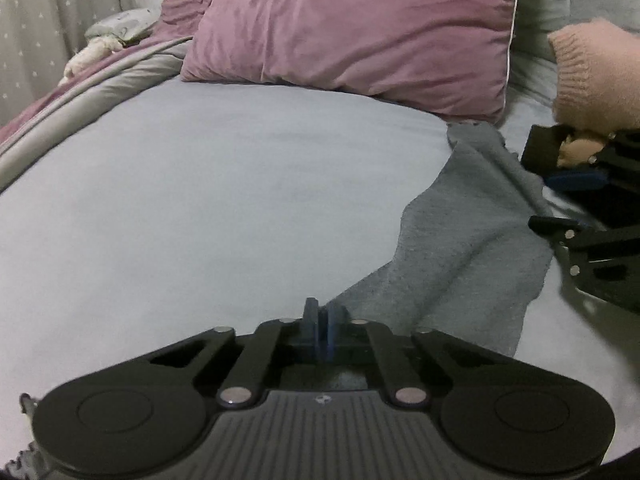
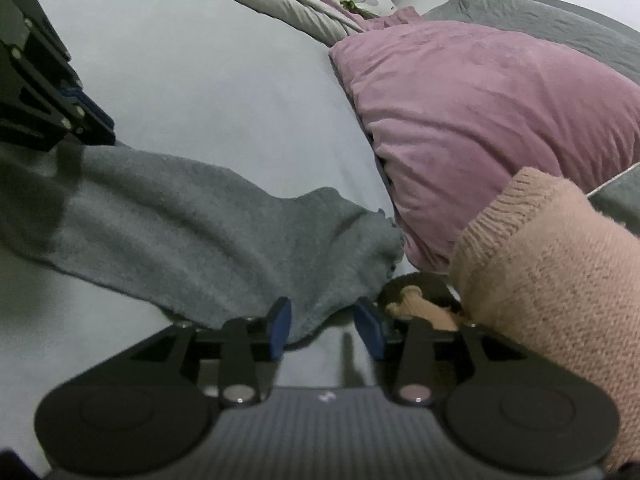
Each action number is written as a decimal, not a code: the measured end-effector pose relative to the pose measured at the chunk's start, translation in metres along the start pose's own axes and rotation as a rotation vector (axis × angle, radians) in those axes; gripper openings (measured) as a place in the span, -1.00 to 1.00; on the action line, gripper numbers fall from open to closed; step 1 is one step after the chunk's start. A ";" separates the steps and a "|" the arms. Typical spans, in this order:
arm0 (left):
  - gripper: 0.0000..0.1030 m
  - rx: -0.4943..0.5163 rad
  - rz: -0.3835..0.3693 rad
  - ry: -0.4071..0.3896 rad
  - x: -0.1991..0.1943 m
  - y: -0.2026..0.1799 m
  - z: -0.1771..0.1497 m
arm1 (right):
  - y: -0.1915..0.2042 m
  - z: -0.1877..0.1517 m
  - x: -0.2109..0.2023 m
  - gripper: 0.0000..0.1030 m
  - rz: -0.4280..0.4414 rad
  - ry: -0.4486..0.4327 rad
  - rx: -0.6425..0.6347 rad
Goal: Fold clothes
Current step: 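Open both grippers on the sweater and pull them back from it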
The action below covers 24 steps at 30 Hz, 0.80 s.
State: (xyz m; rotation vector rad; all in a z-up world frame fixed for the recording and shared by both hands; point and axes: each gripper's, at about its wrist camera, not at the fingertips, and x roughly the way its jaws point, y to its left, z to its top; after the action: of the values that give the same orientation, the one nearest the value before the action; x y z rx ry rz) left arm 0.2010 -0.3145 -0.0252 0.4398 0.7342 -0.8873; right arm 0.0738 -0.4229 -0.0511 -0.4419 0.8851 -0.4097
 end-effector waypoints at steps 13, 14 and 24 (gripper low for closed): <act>-0.83 -0.142 0.140 -0.099 -0.008 0.010 0.002 | -0.002 0.000 -0.001 -0.10 0.021 -0.014 0.012; -0.71 -0.154 0.128 -0.106 -0.008 0.011 0.005 | -0.002 0.000 -0.002 -0.08 0.024 -0.016 0.013; -0.27 -0.222 -0.003 -0.133 -0.011 0.004 0.019 | -0.002 -0.001 -0.007 0.13 0.060 -0.037 0.033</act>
State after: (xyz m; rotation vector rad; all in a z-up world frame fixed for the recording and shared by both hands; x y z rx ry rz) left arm 0.2069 -0.3185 -0.0042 0.1809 0.7021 -0.8187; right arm 0.0690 -0.4215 -0.0459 -0.3912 0.8525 -0.3598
